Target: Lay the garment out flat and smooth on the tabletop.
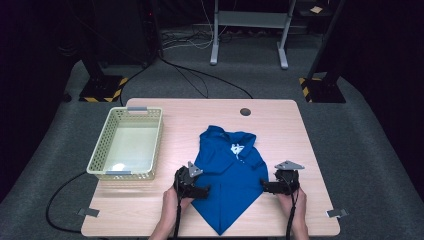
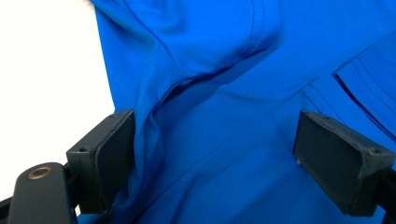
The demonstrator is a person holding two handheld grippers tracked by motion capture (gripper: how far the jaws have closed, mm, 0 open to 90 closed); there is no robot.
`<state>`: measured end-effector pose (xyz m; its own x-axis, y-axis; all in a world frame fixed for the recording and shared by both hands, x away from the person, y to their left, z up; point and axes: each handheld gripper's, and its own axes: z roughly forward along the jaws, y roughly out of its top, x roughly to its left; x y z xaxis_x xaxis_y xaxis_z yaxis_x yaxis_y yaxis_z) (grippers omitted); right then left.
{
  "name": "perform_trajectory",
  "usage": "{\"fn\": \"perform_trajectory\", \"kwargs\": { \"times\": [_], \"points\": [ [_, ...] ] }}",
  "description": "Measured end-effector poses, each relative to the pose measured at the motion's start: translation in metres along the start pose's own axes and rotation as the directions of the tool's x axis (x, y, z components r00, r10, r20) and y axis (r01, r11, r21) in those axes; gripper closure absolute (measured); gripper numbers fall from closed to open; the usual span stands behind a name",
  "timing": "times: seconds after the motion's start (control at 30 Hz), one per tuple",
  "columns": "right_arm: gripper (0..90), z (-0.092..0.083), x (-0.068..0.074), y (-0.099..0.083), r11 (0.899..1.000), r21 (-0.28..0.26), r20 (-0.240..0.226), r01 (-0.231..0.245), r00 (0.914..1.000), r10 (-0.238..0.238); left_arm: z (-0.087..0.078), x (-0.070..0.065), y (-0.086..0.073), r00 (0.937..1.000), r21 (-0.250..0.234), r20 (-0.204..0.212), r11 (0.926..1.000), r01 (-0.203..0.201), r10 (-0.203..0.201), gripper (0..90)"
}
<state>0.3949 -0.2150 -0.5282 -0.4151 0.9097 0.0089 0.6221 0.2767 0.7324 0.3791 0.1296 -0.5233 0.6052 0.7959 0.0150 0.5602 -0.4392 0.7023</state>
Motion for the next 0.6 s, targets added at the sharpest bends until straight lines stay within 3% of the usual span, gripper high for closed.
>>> {"fn": "perform_trajectory", "kwargs": {
  "times": [0.17, 0.37, 0.47, 0.6],
  "points": [
    [7.2, -0.007, 0.003, -0.007, 1.000, 0.001, -0.001, 0.004, 1.0000, -0.004, -0.005, -0.003, -0.013, 0.9999, -0.059, -0.010, 0.9982, 0.011, -0.012, 13.5],
    [7.7, -0.007, 0.000, -0.004, 1.000, 0.005, -0.025, 0.006, 0.9997, -0.006, -0.007, -0.004, -0.014, 0.9999, -0.058, -0.010, 0.9982, 0.012, -0.013, 13.6],
    [9.1, -0.007, -0.003, 0.008, 0.999, -0.032, -0.024, 0.017, 0.9995, -0.018, -0.007, -0.004, -0.014, 0.9999, -0.059, -0.009, 0.9982, 0.012, -0.013, 13.6],
    [9.6, -0.004, -0.001, 0.043, 0.996, -0.063, -0.032, 0.062, 0.9974, -0.064, -0.007, -0.004, -0.015, 0.9998, -0.059, -0.012, 0.9982, 0.014, -0.015, 13.5]
  ]
}}
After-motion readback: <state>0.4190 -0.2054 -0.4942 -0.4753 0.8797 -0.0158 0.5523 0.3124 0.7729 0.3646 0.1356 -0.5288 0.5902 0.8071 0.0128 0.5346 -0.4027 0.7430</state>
